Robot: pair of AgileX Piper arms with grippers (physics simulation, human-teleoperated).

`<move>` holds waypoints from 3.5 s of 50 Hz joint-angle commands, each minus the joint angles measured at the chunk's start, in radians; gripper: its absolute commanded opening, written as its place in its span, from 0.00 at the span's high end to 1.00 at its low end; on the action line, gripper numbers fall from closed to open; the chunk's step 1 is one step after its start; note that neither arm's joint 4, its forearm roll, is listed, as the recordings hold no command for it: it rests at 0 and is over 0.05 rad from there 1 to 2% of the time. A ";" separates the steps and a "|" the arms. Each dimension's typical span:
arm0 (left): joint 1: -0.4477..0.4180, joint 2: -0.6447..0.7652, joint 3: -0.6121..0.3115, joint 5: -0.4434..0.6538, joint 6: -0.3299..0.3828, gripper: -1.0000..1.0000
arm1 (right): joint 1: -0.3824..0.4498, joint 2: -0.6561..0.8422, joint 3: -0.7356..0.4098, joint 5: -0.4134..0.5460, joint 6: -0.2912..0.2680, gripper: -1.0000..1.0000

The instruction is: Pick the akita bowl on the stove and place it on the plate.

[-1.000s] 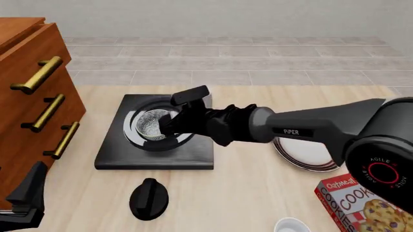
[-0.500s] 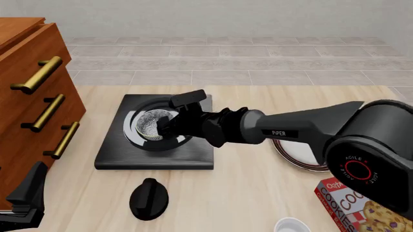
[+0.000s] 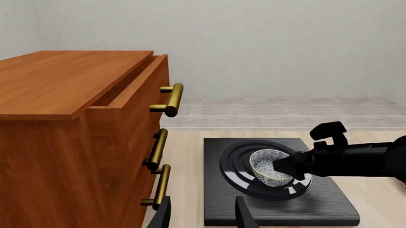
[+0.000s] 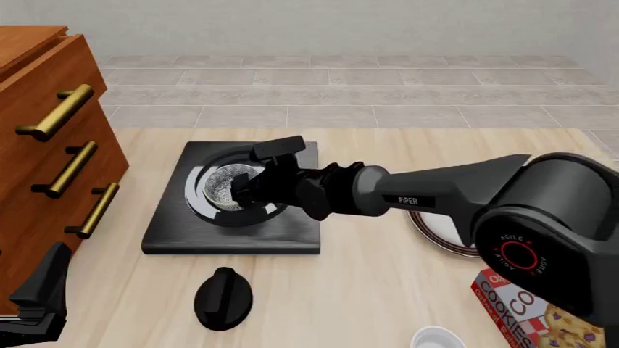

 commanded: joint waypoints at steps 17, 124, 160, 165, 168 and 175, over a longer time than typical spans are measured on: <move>0.000 0.000 0.000 0.000 0.000 0.00 | -0.005 0.014 0.059 -0.020 -0.014 1.00; 0.000 0.000 0.000 0.000 0.000 0.00 | -0.629 -0.587 0.832 -0.355 -0.026 1.00; 0.000 0.000 0.000 0.000 0.000 0.00 | -0.811 -0.404 0.861 -0.490 -0.106 1.00; 0.000 0.000 0.000 0.000 0.000 0.00 | -0.811 -0.382 0.856 -0.499 -0.114 1.00; 0.000 0.000 0.000 0.000 0.000 0.00 | -0.809 -0.377 0.853 -0.497 -0.120 1.00; 0.000 0.000 0.000 0.000 0.000 0.00 | -0.821 -0.346 0.832 -0.484 -0.149 1.00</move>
